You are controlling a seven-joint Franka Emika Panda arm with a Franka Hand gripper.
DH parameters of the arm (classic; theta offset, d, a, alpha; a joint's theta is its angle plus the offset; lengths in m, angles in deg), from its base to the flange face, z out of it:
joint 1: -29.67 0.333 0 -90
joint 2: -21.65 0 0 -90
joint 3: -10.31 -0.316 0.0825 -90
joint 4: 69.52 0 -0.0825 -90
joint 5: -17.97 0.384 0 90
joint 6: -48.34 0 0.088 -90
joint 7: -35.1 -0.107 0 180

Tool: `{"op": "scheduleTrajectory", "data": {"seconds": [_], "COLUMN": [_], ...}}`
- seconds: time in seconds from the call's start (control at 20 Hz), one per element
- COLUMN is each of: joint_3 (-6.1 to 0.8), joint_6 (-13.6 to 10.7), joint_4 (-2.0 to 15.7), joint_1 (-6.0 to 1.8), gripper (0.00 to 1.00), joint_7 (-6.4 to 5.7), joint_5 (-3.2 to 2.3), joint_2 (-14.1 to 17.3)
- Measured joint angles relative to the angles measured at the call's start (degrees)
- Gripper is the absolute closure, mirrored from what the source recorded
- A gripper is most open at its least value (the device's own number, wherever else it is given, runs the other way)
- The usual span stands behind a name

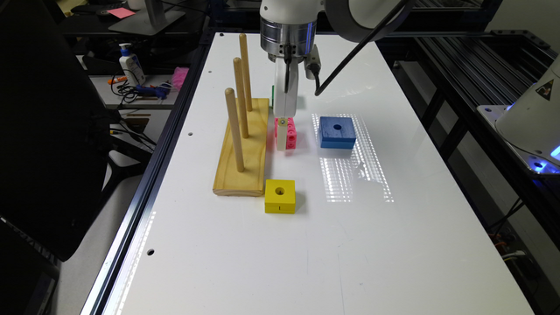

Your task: Pick up pink block.

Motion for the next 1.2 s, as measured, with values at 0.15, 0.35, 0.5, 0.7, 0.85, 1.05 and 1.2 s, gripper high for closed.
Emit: {"op": "scheduleTrajectory", "data": {"seconds": [0.15, 0.35, 0.5, 0.7, 0.85, 1.05, 1.2], "joint_3": [-0.01, -0.01, -0.03, -0.03, -0.04, -0.04, -0.04], "joint_6": [0.0, 1.4, 1.4, 1.4, 1.4, 1.4, 0.2], "joint_4": [0.01, 0.07, 0.16, 0.16, 0.16, 0.14, 0.12], "joint_1": [0.0, 0.02, 0.07, 0.07, 0.06, 0.05, 0.05], "gripper": [0.0, 0.0, 1.0, 1.0, 1.0, 1.0, 1.0], "joint_7": [0.0, -0.02, -0.02, -0.02, -0.02, -0.02, -0.02], "joint_5": [0.0, -0.06, -0.06, -0.06, -0.06, -0.07, -0.07], "joint_2": [0.1, 1.7, 1.7, 1.7, 1.7, 1.6, 0.0]}}
